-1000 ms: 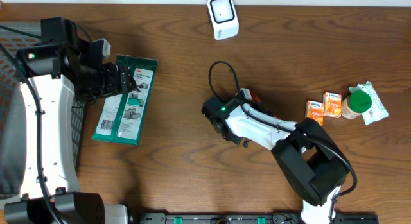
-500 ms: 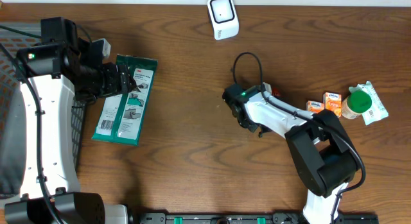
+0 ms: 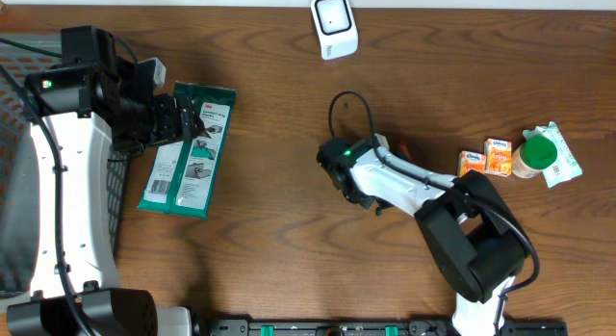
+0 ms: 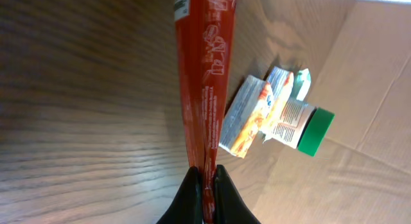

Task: Scan the item barcode

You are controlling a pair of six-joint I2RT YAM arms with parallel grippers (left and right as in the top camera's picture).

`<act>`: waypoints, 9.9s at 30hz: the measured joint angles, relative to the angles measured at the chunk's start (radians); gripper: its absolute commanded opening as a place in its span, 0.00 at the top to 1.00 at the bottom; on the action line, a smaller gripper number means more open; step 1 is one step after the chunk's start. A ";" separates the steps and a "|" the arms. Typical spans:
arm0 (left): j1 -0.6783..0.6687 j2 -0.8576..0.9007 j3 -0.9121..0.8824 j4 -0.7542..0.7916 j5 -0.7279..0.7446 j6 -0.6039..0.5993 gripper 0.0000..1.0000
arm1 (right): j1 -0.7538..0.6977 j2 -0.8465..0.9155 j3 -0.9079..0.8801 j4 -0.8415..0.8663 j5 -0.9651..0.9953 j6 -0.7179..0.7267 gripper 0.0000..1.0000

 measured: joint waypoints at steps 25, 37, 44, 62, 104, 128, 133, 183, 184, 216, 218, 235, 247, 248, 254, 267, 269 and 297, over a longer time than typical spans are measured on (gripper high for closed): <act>0.000 0.000 0.000 0.000 0.000 0.000 0.13 | 0.219 0.115 0.020 0.241 0.123 -0.037 0.23; 0.000 0.000 0.000 0.000 0.000 0.000 0.13 | 0.215 0.095 0.103 0.244 -0.049 -0.042 0.23; 0.000 0.000 0.000 0.000 0.000 0.000 0.13 | 0.101 0.005 0.123 0.257 -0.458 -0.040 0.26; 0.000 0.000 0.000 0.000 0.000 0.000 0.13 | -0.521 -0.147 0.016 0.272 -1.265 -0.141 0.49; 0.000 0.000 0.000 0.000 0.000 0.000 0.13 | 0.027 -0.406 -0.063 0.214 -0.107 -0.024 0.42; 0.000 0.000 0.000 0.000 0.000 0.000 0.13 | -0.678 -0.303 -0.185 0.301 -1.243 -0.356 0.53; 0.000 0.000 0.000 0.000 0.000 0.000 0.13 | -0.639 -0.298 -0.310 0.460 -1.263 -0.347 0.60; 0.000 0.000 0.000 0.000 0.000 0.000 0.13 | -0.563 -0.306 -0.223 0.349 -0.903 -0.284 0.60; 0.000 0.000 0.000 0.000 0.000 0.000 0.13 | -0.595 -0.306 -0.224 0.350 -0.939 -0.290 0.59; 0.000 0.000 0.000 0.000 0.000 0.000 0.13 | -0.572 -0.372 -0.490 0.744 -1.184 -0.332 0.79; 0.000 0.000 0.000 0.000 0.000 0.000 0.13 | -0.560 -0.376 -0.497 0.751 -1.156 -0.325 0.81; 0.000 0.000 0.000 0.000 0.000 0.000 0.13 | -0.373 -0.412 -0.286 0.393 -0.660 -0.188 0.99; 0.000 0.000 0.000 0.000 0.000 0.000 0.13 | 0.110 -0.279 -0.254 0.356 0.012 -0.195 0.99; 0.000 0.000 0.000 0.000 0.000 0.000 0.13 | 0.131 -0.238 -0.254 0.362 0.027 -0.202 0.99; 0.000 0.000 0.000 0.000 0.000 0.000 0.13 | 0.222 -0.013 -0.254 0.432 0.201 -0.229 0.99; 0.000 0.000 0.000 0.000 0.000 0.000 0.13 | 0.402 0.095 -0.215 0.658 0.303 -0.416 0.99; 0.000 0.000 0.000 0.000 0.000 0.000 0.13 | 0.404 0.095 -0.213 0.671 0.254 -0.436 0.99; 0.000 0.000 0.000 0.000 0.000 0.000 0.13 | 0.383 -0.025 -0.132 0.727 -0.082 -0.346 0.40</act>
